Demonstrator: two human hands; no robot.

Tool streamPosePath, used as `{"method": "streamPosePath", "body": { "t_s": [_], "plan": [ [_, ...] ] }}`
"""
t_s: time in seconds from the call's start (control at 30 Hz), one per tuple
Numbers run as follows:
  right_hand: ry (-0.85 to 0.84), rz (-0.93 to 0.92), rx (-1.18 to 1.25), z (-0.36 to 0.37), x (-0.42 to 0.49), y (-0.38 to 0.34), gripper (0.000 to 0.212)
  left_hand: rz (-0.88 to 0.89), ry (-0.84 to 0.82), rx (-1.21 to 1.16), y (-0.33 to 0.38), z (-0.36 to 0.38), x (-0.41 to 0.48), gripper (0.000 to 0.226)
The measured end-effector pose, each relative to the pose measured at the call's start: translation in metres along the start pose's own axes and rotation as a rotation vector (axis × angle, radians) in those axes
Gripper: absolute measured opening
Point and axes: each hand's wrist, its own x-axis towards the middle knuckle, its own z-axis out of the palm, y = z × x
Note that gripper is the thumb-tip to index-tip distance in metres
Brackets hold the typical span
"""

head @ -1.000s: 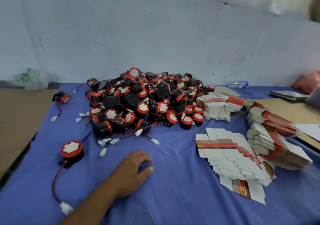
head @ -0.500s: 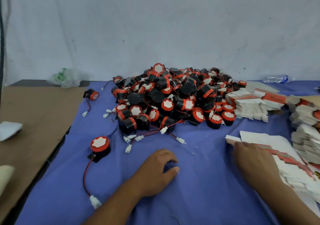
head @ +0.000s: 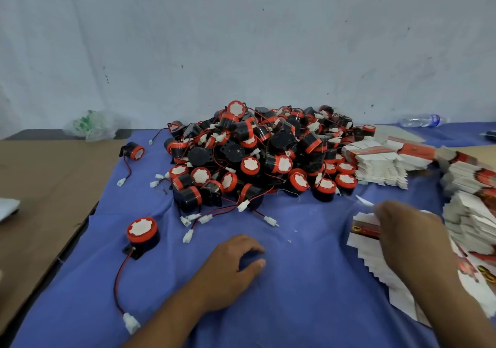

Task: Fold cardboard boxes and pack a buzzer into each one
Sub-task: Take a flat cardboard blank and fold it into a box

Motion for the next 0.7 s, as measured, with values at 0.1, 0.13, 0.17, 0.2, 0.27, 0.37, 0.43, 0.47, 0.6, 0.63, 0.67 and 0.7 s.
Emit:
{"method": "streamPosePath", "body": {
  "t_s": [0.1,0.13,0.17,0.2,0.27,0.37,0.43,0.47,0.6,0.63,0.67,0.7],
  "plan": [
    [0.538,0.021,0.617,-0.019,-0.011,-0.019,0.014,-0.024,0.06,-0.065,0.002,0.002,-0.001,0.024],
    [0.549,0.042,0.811,-0.024,-0.013,-0.031,0.02,-0.04,0.095,-0.118,0.003,0.002,-0.001,0.032],
    [0.48,0.092,0.979,-0.025,-0.014,-0.046,0.025,-0.055,0.134,-0.181,0.005,0.001,0.0,0.043],
    [0.36,0.146,1.125,-0.019,-0.016,-0.059,0.029,-0.064,0.176,-0.243,0.006,0.0,0.001,0.058],
    [0.124,0.19,1.342,-0.006,-0.022,-0.083,0.03,-0.067,0.246,-0.33,0.009,-0.002,0.002,0.085],
    [-0.049,0.195,1.5,0.006,-0.029,-0.106,0.04,-0.114,0.307,-0.3,0.011,-0.003,0.004,0.099],
    [-0.157,0.153,1.666,0.012,-0.031,-0.114,0.039,-0.149,0.341,-0.213,0.011,-0.006,0.002,0.099],
    [-0.232,0.115,1.791,0.014,-0.031,-0.117,0.036,-0.182,0.358,-0.16,0.01,-0.007,0.002,0.101],
    [-0.474,0.056,2.078,0.013,-0.031,-0.121,0.028,-0.304,0.364,0.024,0.008,-0.012,0.001,0.107],
    [-0.499,0.062,2.097,0.012,-0.03,-0.12,0.028,-0.3,0.348,0.042,0.01,-0.011,-0.001,0.107],
    [-0.523,0.078,2.107,0.012,-0.029,-0.119,0.028,-0.291,0.326,0.054,0.012,-0.01,-0.002,0.105],
    [-0.547,0.095,2.1,0.011,-0.028,-0.118,0.027,-0.283,0.304,0.065,0.015,-0.008,-0.003,0.104]
  ]
}}
